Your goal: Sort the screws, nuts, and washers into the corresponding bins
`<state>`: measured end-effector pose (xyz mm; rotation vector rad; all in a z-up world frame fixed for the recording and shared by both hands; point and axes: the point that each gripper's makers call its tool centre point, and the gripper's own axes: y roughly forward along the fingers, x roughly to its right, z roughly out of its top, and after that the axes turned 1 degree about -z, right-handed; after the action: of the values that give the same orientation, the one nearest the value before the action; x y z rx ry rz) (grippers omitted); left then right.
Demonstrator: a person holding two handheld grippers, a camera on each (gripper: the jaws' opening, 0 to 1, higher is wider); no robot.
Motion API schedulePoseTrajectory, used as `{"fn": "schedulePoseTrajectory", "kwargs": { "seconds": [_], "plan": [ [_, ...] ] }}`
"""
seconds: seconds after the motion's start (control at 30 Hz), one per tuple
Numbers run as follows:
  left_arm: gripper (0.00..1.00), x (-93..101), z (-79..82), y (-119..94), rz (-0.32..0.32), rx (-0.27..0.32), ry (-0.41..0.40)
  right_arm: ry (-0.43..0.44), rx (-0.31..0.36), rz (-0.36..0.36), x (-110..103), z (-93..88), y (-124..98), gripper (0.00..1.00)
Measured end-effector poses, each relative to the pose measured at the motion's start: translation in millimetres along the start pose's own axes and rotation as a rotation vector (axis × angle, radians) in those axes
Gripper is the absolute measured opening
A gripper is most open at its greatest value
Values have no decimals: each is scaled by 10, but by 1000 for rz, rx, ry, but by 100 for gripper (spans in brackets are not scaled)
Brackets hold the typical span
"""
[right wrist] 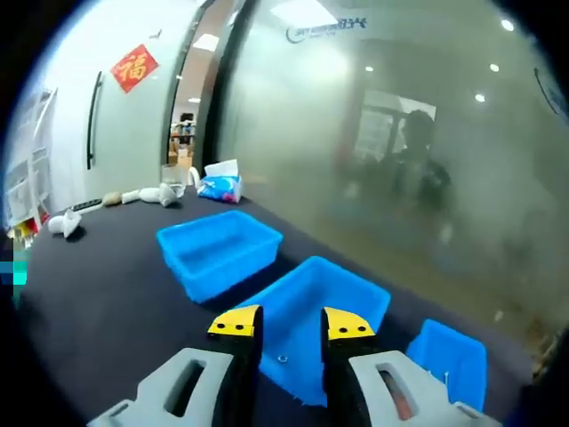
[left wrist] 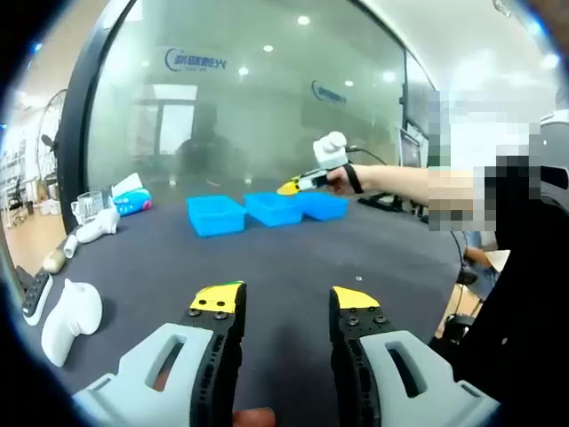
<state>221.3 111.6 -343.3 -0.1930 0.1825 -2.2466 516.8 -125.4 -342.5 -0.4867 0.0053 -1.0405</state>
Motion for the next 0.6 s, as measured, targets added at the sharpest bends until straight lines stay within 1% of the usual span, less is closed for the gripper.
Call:
{"fn": "schedulePoseTrajectory", "kwargs": {
  "seconds": [0.17,0.23,0.3,0.47,0.6],
  "plan": [
    [37,18,-4,8,-7,-3,-1,29,27,29,-86,-43,-202,24],
    [37,22,-4,10,-8,-4,-1,30,43,30,-105,-77,-345,24],
    [37,23,-1,10,-7,-2,-2,53,72,37,-131,-101,-485,24],
    [37,48,-11,23,-15,-8,-1,72,111,34,-168,-221,-836,24],
    [37,73,-5,27,-20,-12,6,96,140,29,-216,-365,-1188,25]
  ]
}}
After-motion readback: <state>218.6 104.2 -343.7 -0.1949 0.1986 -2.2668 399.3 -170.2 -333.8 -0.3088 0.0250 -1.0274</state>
